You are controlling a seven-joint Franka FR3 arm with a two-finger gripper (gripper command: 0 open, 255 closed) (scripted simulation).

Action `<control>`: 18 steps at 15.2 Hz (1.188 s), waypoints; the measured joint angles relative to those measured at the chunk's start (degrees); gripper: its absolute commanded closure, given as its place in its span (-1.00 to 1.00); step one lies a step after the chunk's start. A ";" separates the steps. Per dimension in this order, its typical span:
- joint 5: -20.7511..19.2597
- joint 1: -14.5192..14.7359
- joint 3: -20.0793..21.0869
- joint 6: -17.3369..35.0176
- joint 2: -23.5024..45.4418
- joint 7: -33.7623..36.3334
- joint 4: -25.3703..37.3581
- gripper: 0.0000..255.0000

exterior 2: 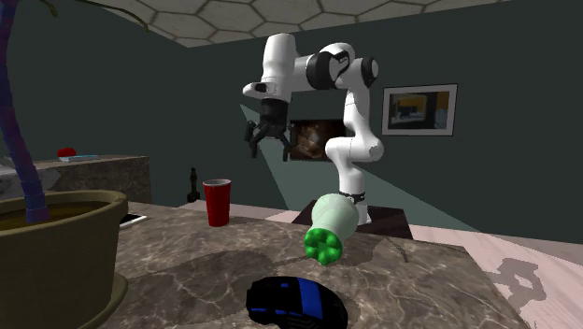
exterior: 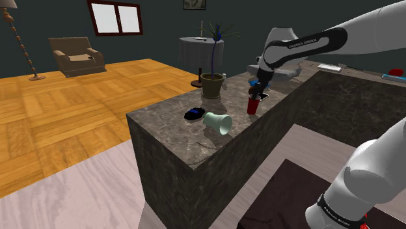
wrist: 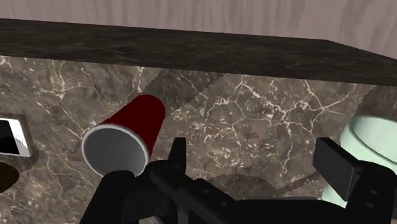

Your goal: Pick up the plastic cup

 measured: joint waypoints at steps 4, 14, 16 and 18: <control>1.33 -1.02 -2.41 2.50 7.94 -4.04 5.69 -1.00; 4.56 -2.95 -4.40 7.31 19.43 -9.32 12.45 -1.00; 4.75 -2.85 -4.27 8.76 20.12 -9.17 11.65 -1.00; 4.92 -2.97 -4.31 9.61 20.52 -9.41 11.18 1.00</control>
